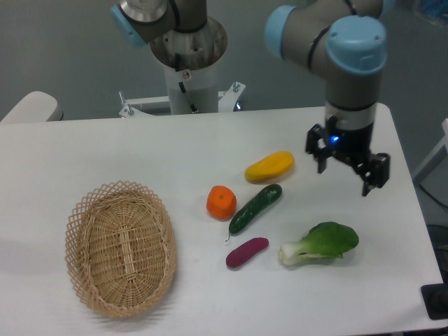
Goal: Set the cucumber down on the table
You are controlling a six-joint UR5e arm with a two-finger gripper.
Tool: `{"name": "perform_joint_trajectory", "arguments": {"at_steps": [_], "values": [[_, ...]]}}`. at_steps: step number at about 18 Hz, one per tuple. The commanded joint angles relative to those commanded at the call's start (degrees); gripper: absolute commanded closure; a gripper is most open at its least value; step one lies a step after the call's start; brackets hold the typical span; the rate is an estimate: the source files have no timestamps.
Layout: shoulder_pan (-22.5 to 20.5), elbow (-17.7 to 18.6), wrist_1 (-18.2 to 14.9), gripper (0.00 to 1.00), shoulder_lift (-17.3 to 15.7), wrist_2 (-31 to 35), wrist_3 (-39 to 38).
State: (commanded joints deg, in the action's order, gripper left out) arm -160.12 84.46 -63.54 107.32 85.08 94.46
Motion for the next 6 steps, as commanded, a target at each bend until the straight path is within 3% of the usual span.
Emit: {"name": "perform_joint_trajectory", "arguments": {"at_steps": [3, 6], "values": [[-2.64, 0.35, 0.0, 0.0, 0.0, 0.26, 6.08], [-3.18, 0.44, 0.09, 0.0, 0.09, 0.35, 6.44]]}}
